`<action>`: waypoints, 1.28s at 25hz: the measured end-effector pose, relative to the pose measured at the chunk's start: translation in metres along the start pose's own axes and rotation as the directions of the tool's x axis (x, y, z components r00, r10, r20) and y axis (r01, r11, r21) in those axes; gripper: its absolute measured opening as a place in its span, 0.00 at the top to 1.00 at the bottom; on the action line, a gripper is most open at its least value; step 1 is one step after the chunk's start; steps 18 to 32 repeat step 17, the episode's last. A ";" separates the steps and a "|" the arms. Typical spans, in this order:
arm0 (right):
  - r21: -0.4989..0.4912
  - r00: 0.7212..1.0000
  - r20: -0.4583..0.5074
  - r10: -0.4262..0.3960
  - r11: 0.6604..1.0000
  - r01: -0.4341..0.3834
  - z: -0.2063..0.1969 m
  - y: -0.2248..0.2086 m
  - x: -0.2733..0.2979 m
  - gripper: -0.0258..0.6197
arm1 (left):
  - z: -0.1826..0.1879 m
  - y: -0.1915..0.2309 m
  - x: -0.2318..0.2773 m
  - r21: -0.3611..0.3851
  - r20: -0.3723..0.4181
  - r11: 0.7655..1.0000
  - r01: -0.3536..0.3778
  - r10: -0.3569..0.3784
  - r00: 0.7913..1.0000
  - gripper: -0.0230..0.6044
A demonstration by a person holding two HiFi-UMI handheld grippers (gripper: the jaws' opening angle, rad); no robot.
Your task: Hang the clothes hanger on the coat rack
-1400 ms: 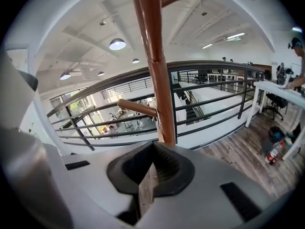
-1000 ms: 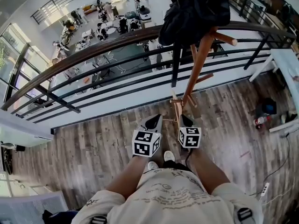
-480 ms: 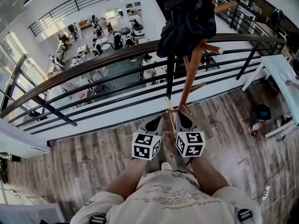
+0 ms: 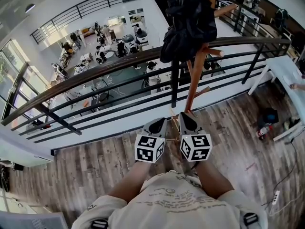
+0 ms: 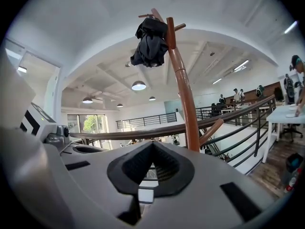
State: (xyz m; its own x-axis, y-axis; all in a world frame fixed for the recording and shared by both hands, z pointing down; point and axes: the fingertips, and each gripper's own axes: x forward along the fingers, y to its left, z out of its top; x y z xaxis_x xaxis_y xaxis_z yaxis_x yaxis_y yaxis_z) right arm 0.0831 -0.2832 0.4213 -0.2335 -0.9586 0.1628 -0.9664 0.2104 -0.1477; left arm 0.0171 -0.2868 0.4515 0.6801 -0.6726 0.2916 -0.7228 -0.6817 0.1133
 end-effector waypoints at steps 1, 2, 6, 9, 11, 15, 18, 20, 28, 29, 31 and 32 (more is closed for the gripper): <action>-0.001 1.000 -0.001 0.003 1.000 -0.003 -0.002 0.001 0.001 0.96 | -0.001 0.001 0.000 0.001 0.000 1.000 -0.001 0.001 1.000 0.96; -0.002 1.000 -0.002 0.006 1.000 -0.006 -0.003 0.002 0.001 0.96 | -0.002 0.001 -0.001 0.002 0.000 1.000 -0.002 0.002 1.000 0.96; -0.001 1.000 -0.008 0.014 1.000 -0.014 -0.007 0.006 0.002 0.96 | -0.004 0.003 -0.002 0.001 -0.002 1.000 -0.004 0.004 1.000 0.96; 0.006 1.000 -0.012 0.017 1.000 -0.017 -0.008 0.008 0.001 0.96 | -0.003 0.003 -0.003 -0.001 -0.005 1.000 -0.001 0.001 1.000 0.96; 0.011 1.000 -0.011 0.011 1.000 -0.011 -0.010 0.008 -0.001 0.96 | -0.005 0.001 -0.003 -0.001 -0.008 1.000 0.004 -0.004 1.000 0.96; 0.009 1.000 -0.008 0.002 1.000 -0.001 -0.013 0.007 -0.006 0.96 | -0.010 -0.002 -0.004 -0.001 -0.010 1.000 0.013 -0.013 1.000 0.96; 0.007 1.000 -0.007 0.000 1.000 0.000 -0.014 0.006 -0.007 0.96 | -0.011 -0.004 -0.003 0.001 -0.009 1.000 0.017 -0.017 1.000 0.96; 0.007 1.000 -0.007 0.000 1.000 0.000 -0.014 0.006 -0.007 0.96 | -0.011 -0.004 -0.003 0.001 -0.009 1.000 0.017 -0.017 1.000 0.96; 0.007 1.000 -0.007 0.000 1.000 0.000 -0.014 0.006 -0.007 0.96 | -0.011 -0.004 -0.003 0.001 -0.009 1.000 0.017 -0.017 1.000 0.96; 0.007 1.000 -0.007 0.000 1.000 0.000 -0.014 0.006 -0.007 0.96 | -0.011 -0.004 -0.003 0.001 -0.009 1.000 0.017 -0.017 1.000 0.96; 0.007 1.000 -0.007 0.000 1.000 0.000 -0.014 0.006 -0.007 0.96 | -0.011 -0.004 -0.003 0.001 -0.009 1.000 0.017 -0.017 1.000 0.96; 0.007 1.000 -0.007 0.000 1.000 0.000 -0.014 0.006 -0.007 0.96 | -0.011 -0.004 -0.003 0.001 -0.009 1.000 0.017 -0.017 1.000 0.96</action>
